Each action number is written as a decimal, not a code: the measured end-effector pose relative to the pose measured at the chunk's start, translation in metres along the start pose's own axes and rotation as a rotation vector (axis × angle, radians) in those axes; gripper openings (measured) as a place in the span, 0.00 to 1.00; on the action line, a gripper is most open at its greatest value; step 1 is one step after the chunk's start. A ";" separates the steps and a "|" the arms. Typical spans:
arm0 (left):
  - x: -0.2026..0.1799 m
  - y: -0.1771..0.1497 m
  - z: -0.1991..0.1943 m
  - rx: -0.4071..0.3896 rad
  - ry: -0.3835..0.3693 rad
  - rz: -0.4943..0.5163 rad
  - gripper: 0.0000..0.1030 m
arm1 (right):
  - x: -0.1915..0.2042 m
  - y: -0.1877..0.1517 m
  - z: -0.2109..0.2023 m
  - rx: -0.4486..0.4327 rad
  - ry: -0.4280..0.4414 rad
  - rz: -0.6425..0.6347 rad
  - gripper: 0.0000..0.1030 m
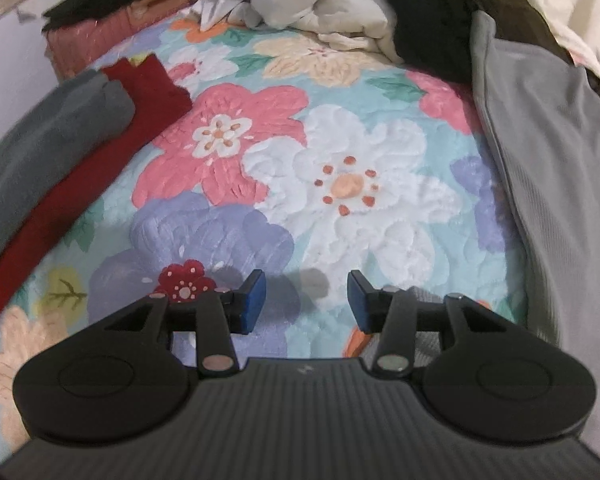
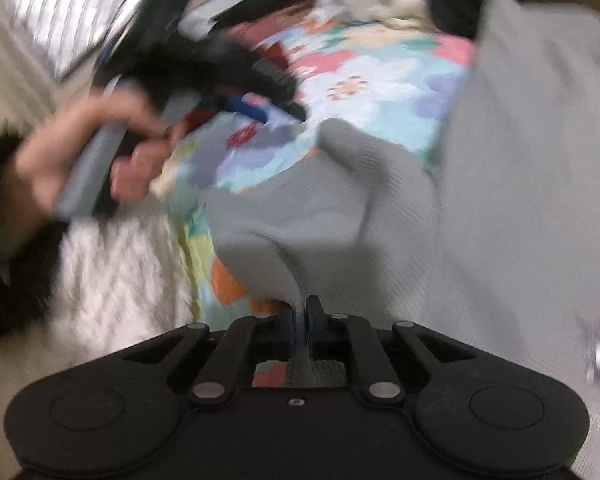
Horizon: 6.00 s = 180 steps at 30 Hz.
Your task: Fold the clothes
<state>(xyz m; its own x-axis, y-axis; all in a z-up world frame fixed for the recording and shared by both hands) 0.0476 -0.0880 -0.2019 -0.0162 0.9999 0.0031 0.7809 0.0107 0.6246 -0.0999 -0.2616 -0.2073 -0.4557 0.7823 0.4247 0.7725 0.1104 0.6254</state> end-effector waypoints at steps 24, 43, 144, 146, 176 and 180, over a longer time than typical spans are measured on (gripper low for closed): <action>-0.086 -0.113 -0.059 0.348 -0.308 -0.094 0.86 | -0.162 -0.084 -0.173 -0.207 -0.203 0.413 0.51; -0.053 -0.081 -0.004 0.290 -0.211 -0.150 0.68 | 0.033 -0.033 0.038 0.144 -0.080 -0.494 0.57; -0.386 -0.183 -0.120 0.269 -0.780 0.431 0.73 | -0.183 -0.174 -0.275 -0.218 -0.727 0.169 0.03; -0.382 -0.190 -0.115 0.288 -0.772 0.421 0.73 | -0.186 -0.183 -0.268 -0.206 -0.720 0.215 0.03; -0.350 -0.143 -0.169 0.240 -0.854 0.275 0.03 | -0.153 -0.158 -0.276 -0.466 -0.125 0.700 0.22; -0.331 -0.187 -0.140 0.333 -0.719 0.361 0.04 | -0.147 -0.175 -0.245 -0.342 -0.158 0.684 0.22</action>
<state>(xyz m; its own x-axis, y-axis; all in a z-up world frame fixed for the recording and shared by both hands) -0.1804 -0.4230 -0.2104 0.5782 0.7069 -0.4075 0.8061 -0.4176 0.4194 -0.2766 -0.5460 -0.2181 0.1609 0.6889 0.7068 0.6678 -0.6033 0.4360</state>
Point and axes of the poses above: each gripper's, at about its wrist camera, not at the fingertips, and z roughly the way its jaws point, x to its left, y to its top, the point moved 10 cm from there along z, roughly the way its jaws point, and after that the axes turned 5 degrees about -x, right-handed, at the moved point
